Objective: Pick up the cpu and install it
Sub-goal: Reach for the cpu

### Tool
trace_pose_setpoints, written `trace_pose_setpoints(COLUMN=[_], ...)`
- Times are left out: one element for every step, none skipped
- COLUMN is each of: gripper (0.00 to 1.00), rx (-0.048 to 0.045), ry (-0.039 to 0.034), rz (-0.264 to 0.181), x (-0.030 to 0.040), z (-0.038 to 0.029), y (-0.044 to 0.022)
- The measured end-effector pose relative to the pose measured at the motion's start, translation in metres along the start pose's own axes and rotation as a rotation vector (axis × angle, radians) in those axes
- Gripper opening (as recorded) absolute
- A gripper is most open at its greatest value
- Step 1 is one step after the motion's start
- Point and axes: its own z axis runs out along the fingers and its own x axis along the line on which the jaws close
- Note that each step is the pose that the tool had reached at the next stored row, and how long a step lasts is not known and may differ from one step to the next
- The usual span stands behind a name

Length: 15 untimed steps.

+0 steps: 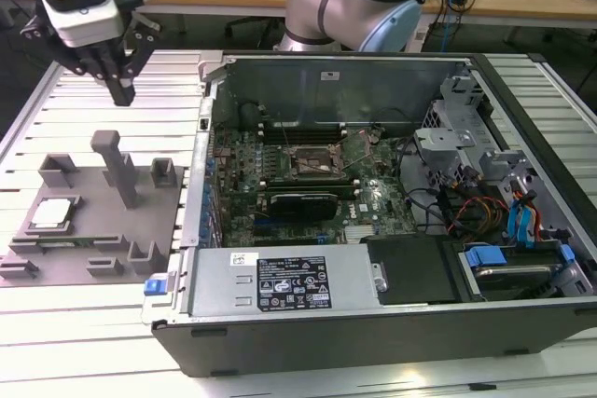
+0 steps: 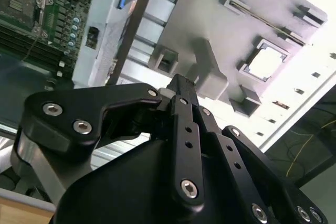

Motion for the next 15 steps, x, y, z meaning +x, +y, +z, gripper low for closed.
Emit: trace_pose_setpoints(gripper=[0.11, 0.11, 0.11, 0.11, 0.11, 0.11, 0.11, 0.11, 0.11, 0.11, 0.11, 0.11, 0.11, 0.11, 0.11], rx=[0.0, -0.0001, 0.0, 0.0, -0.0001, -0.0001, 0.0, 0.0, -0.0001, -0.0001, 0.0, -0.0001, 0.0, -0.0001, -0.0001], ry=[-0.0001, 0.0, 0.0, 0.0001, 0.0, 0.0, 0.0001, 0.0001, 0.0, -0.0001, 0.0, -0.0001, -0.0001, -0.0001, -0.0001], rz=[0.0, 0.0, 0.0, 0.0, 0.0, 0.0, 0.0, 0.0, 0.0, 0.0, 0.0, 0.0, 0.0, 0.0, 0.0], x=[0.0043, 0.0078, 0.0098, 0.013, 0.0155, 0.0177, 0.0211, 0.0237, 0.0275, 0.0296, 0.0318, 0.0361, 0.0379, 0.0398, 0.0412], z=[0.0007, 0.0013, 0.0016, 0.0022, 0.0027, 0.0031, 0.0038, 0.0044, 0.0055, 0.0063, 0.0071, 0.0087, 0.0096, 0.0109, 0.0126], y=[-0.0003, -0.0006, -0.0008, -0.0011, -0.0013, -0.0015, -0.0018, -0.002, -0.0023, -0.0025, -0.0027, -0.0031, -0.0033, -0.0034, -0.0036])
